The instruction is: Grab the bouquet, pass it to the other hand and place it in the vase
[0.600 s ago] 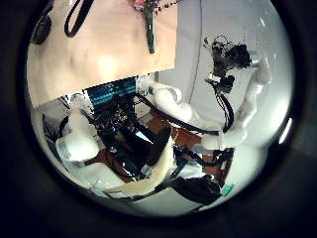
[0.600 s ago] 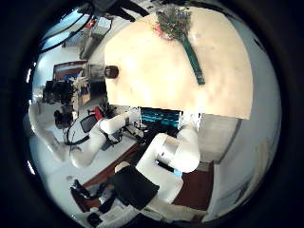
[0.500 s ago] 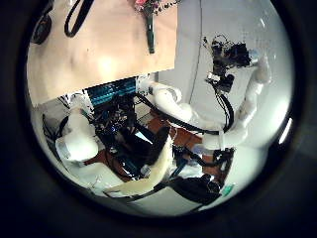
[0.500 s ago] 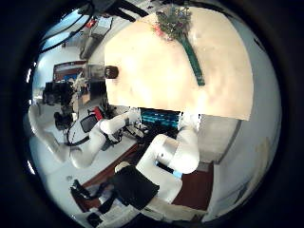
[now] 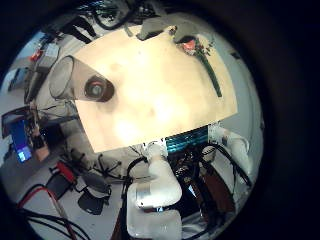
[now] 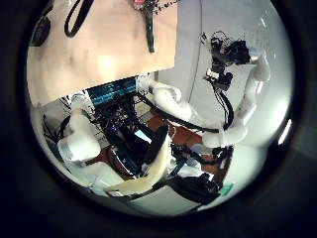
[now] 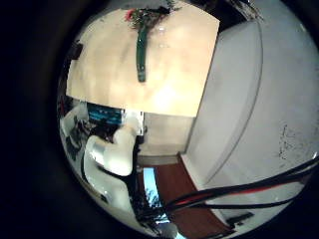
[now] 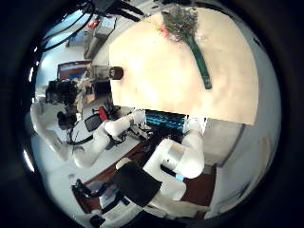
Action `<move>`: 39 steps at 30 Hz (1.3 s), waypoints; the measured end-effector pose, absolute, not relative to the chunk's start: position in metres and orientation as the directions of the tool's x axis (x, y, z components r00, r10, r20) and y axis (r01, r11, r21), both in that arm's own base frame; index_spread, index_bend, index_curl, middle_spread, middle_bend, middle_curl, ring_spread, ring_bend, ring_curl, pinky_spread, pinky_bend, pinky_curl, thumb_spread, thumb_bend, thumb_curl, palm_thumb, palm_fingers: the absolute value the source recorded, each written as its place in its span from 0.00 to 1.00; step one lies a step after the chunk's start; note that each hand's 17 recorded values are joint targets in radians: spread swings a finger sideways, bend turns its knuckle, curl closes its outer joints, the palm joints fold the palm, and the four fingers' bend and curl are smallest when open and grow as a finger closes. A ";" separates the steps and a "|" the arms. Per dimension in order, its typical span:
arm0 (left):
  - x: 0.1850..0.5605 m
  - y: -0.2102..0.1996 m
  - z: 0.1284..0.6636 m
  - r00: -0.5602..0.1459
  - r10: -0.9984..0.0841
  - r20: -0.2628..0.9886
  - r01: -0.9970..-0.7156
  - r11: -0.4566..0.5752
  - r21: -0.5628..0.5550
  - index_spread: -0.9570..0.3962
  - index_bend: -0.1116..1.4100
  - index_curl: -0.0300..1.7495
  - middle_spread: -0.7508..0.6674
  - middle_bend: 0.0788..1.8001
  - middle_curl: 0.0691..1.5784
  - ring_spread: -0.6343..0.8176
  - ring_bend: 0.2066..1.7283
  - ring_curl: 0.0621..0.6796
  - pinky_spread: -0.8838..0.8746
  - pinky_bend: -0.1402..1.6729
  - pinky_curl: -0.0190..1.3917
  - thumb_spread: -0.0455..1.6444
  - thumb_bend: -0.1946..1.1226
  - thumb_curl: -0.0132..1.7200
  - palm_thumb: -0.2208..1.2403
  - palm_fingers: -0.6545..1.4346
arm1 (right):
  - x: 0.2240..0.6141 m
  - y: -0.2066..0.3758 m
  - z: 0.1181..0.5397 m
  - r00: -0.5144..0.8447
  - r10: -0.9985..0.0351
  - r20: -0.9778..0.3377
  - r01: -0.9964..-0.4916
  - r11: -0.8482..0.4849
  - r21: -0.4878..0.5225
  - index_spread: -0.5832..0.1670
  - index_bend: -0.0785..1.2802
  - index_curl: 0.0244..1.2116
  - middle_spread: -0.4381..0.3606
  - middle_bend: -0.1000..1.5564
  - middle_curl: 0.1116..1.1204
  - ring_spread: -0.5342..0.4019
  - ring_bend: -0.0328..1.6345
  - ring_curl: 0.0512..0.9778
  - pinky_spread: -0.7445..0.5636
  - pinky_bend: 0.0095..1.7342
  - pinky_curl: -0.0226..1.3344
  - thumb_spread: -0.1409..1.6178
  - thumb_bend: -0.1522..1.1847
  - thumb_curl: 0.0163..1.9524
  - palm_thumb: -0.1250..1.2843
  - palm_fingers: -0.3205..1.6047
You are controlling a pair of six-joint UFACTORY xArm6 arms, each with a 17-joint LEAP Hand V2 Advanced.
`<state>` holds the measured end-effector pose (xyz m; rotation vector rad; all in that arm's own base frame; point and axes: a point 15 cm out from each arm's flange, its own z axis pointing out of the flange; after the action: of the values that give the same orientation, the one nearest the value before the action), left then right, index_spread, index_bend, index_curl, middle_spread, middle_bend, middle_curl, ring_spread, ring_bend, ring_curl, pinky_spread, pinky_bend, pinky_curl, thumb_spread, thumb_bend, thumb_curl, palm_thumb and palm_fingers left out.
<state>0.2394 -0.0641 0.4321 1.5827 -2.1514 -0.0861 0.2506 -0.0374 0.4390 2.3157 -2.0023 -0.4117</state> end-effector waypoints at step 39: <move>0.285 -0.051 0.402 -0.464 -0.819 0.339 -0.775 0.560 0.292 0.70 0.20 0.25 0.77 0.06 0.13 0.83 0.12 0.25 0.88 0.23 0.13 0.71 0.13 0.17 0.32 0.37 | 0.319 -0.077 0.146 -0.406 -0.912 -0.060 -0.837 0.345 0.425 0.51 0.20 0.29 0.51 0.36 0.35 0.42 0.56 0.27 0.59 0.39 0.11 0.70 0.10 0.17 0.38 0.44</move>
<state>0.2850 -0.0511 0.4019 1.2874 -2.3564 -0.1333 0.3194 -0.0769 0.1464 1.5915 -2.4163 -0.5902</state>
